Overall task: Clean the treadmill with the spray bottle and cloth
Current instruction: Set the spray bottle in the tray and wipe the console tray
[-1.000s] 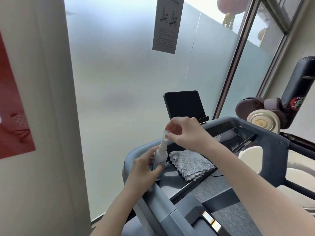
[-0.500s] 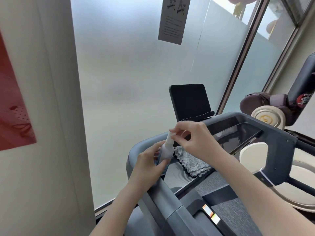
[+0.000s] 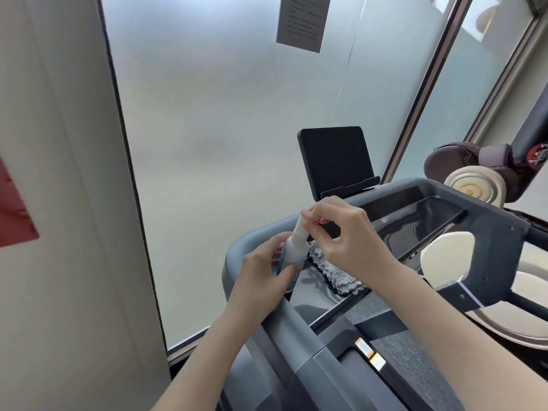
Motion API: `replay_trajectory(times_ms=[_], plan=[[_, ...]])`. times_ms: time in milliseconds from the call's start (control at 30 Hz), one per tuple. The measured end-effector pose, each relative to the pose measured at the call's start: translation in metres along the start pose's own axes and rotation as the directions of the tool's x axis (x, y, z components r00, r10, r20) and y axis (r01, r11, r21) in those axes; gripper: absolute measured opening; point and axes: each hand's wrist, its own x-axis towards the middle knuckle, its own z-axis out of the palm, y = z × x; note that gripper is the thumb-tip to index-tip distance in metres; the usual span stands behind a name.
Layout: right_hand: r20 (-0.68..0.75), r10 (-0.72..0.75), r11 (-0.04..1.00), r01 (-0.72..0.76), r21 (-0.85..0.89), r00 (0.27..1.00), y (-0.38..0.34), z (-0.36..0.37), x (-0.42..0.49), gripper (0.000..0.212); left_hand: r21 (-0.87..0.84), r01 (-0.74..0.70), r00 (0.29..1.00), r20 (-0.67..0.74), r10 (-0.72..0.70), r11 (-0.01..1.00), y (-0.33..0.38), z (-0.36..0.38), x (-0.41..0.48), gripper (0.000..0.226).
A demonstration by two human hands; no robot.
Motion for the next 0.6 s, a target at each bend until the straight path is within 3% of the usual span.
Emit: replay_trajectory(times_ms=[267, 433, 500, 600], plan=[[0.041, 0.027, 1.000, -0.027, -0.011, 0.999, -0.001, -0.002, -0.001, 0.008, 0.025, -0.022, 1.000, 0.017, 0.022, 0.999, 0.002, -0.001, -0.002, 0.047], [0.099, 0.146, 0.988, -0.150, 0.031, 0.984, -0.008, -0.008, 0.002, 0.007, 0.050, -0.022, 0.999, 0.027, 0.021, 0.998, 0.002, -0.002, -0.001, 0.045], [0.126, 0.195, 0.974, -0.207, 0.095, 0.973, -0.008, -0.012, 0.003, 0.017, 0.046, -0.021, 0.999, 0.029, 0.020, 0.999, 0.002, -0.002, -0.001, 0.045], [0.152, 0.290, 0.935, -0.314, 0.168, 0.945, -0.004, -0.018, 0.000, 0.052, 0.048, -0.027, 0.999, 0.030, 0.026, 0.998, 0.001, -0.003, -0.002, 0.044]])
